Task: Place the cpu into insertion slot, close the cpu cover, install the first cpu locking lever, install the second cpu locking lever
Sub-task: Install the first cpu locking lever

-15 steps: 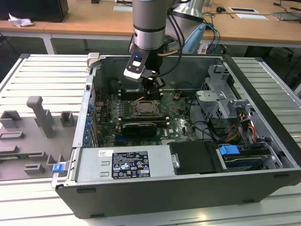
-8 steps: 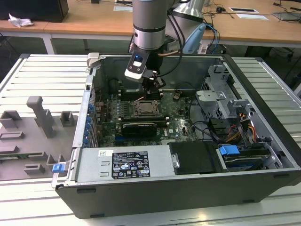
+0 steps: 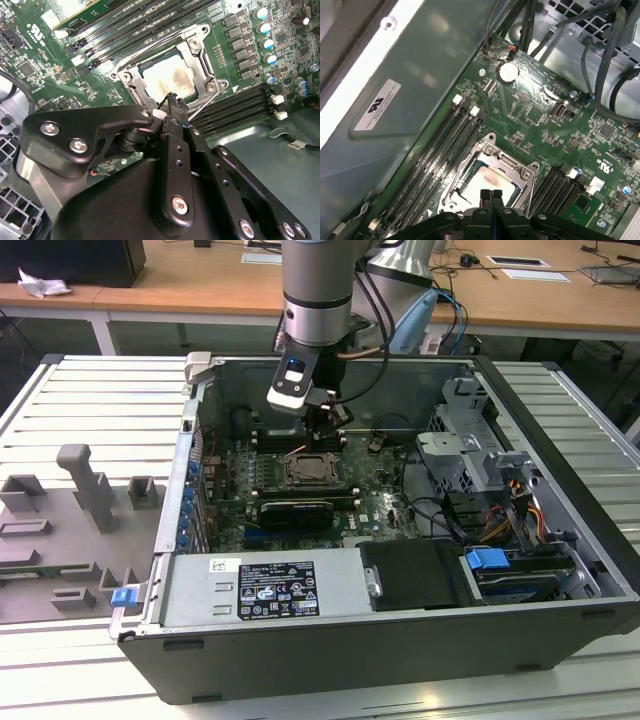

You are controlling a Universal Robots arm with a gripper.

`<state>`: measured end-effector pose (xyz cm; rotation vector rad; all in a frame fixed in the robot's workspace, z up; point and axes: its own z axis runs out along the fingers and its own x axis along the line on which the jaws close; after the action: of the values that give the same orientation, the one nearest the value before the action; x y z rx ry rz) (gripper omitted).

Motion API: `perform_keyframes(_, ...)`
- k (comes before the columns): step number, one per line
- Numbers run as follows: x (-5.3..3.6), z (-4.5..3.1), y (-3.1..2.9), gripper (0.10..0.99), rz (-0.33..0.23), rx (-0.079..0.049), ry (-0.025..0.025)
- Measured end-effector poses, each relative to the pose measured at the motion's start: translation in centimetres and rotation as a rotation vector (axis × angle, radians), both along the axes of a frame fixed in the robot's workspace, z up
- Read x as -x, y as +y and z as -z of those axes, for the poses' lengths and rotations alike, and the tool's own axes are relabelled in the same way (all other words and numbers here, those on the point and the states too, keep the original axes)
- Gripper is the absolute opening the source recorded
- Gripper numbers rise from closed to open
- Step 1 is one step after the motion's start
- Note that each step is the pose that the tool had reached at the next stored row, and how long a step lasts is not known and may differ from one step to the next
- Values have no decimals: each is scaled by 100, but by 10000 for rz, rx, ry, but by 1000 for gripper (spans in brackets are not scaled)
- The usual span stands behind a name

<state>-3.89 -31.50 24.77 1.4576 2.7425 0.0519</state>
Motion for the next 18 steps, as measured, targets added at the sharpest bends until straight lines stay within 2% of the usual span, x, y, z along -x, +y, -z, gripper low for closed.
perform_keyframes(18, 0, 0, 0, 106, -863, 0, 0)
